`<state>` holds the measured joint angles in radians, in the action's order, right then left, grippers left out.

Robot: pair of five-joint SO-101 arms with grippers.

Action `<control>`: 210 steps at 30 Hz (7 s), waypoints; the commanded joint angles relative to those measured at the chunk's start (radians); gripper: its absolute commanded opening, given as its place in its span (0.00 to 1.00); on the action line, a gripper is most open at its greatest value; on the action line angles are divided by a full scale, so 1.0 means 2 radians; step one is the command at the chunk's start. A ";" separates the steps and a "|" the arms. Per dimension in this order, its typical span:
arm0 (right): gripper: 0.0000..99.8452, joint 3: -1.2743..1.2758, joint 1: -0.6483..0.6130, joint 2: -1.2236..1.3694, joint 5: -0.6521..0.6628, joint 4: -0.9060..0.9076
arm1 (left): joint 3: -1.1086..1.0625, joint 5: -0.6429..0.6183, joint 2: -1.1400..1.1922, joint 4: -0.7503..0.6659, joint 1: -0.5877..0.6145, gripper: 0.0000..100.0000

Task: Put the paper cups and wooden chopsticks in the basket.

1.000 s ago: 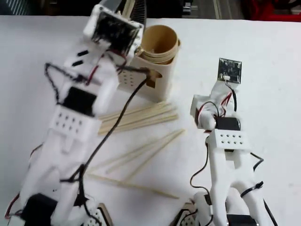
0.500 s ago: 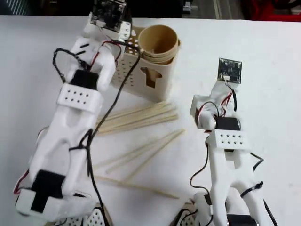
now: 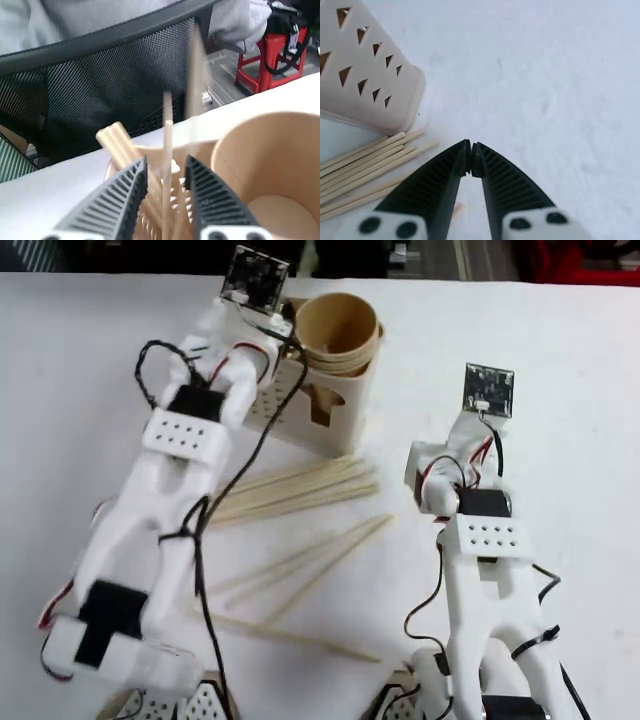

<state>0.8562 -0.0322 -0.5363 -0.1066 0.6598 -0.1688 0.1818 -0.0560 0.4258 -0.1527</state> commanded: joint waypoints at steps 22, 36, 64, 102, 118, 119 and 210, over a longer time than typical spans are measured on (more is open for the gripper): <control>0.02 -0.043 -0.023 -0.015 0.000 0.015 | -0.058 -0.005 -0.430 0.417 0.048 0.15; 0.02 -0.186 -0.112 -0.012 -0.025 0.309 | -0.456 0.011 -0.719 0.273 0.194 0.15; 0.15 -0.153 -0.169 0.273 -0.224 0.191 | -0.706 0.026 -0.882 0.219 0.234 0.15; 0.02 -0.173 -0.102 0.105 -0.186 0.224 | -0.705 0.027 -0.882 0.229 0.234 0.15; 0.02 -0.236 -0.203 -0.171 -0.099 0.220 | -0.705 0.027 -0.882 0.229 0.234 0.15; 0.02 -0.259 -0.211 -0.171 -0.098 0.220 | -0.705 0.027 -0.882 0.229 0.234 0.15; 0.27 -0.283 -0.357 0.197 0.248 0.299 | -0.712 0.005 -0.883 0.204 0.294 0.15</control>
<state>0.2900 -0.7288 -0.1788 0.3813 1.3011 -1.6034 0.2033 -1.8082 0.8554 0.4304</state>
